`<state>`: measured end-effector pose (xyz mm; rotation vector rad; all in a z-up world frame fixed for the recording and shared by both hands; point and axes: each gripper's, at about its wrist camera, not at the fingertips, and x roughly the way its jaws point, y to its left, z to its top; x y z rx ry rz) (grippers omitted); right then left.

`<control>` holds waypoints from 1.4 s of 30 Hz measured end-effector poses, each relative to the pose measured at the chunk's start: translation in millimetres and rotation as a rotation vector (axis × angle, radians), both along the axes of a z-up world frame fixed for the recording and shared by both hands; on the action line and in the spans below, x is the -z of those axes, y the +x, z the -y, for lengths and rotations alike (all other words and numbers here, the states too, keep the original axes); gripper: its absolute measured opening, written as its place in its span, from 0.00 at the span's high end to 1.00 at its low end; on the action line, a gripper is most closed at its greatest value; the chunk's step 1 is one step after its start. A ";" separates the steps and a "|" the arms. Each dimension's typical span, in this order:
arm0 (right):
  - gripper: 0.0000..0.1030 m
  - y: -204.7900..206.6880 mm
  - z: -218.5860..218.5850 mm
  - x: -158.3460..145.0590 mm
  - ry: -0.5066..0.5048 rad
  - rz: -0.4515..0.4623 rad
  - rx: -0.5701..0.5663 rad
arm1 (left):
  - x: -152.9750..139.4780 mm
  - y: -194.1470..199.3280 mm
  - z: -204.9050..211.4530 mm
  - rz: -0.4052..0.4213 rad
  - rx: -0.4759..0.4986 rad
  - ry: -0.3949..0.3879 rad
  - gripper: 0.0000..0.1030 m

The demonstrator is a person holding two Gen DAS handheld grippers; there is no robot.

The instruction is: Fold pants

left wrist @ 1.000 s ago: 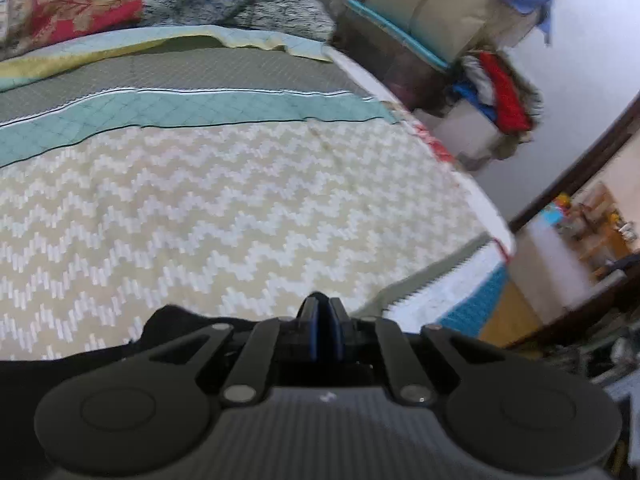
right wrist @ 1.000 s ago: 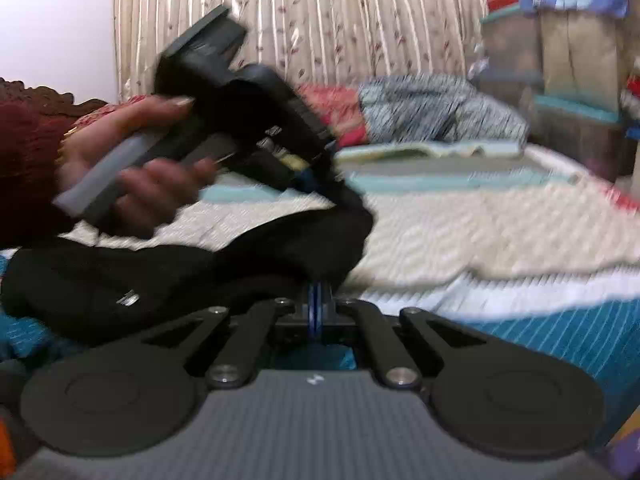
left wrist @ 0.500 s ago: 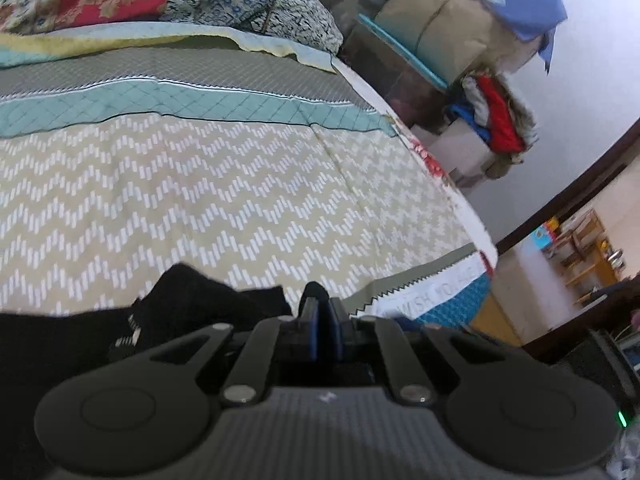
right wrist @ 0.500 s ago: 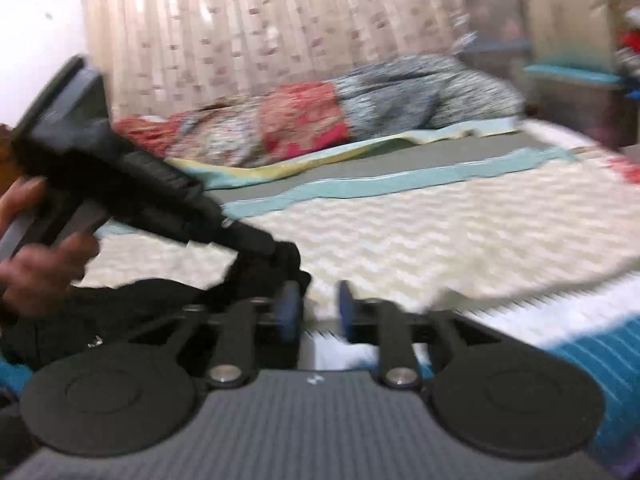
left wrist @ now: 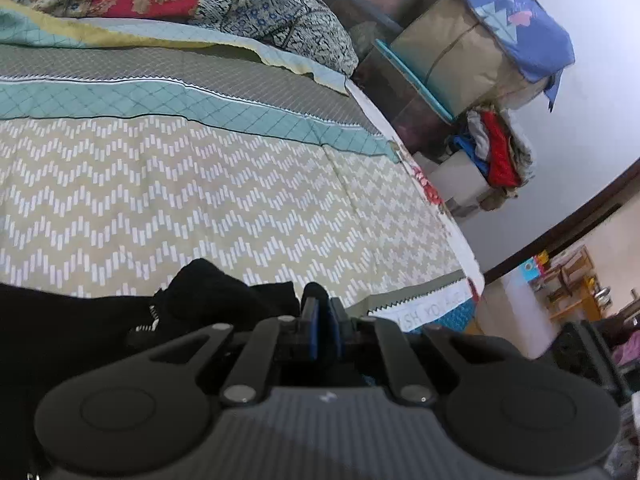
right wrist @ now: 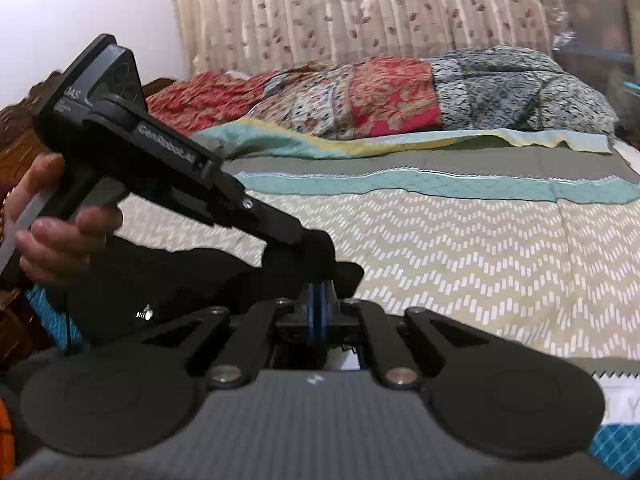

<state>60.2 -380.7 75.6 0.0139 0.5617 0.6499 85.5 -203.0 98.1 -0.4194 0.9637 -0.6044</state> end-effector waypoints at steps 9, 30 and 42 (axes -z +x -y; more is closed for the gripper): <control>0.86 -2.3 -80.3 21.1 -0.027 -0.049 -0.193 | -2.6 -33.5 -92.9 -0.027 -0.200 -0.047 0.94; 0.92 20.5 -148.1 -1.0 -0.475 0.111 -0.496 | 7.5 -44.8 -133.6 -0.051 -0.273 -0.066 0.94; 0.93 -59.0 -49.8 -7.4 -0.255 0.079 -0.162 | -30.4 29.5 -30.5 0.033 -0.093 -0.053 0.98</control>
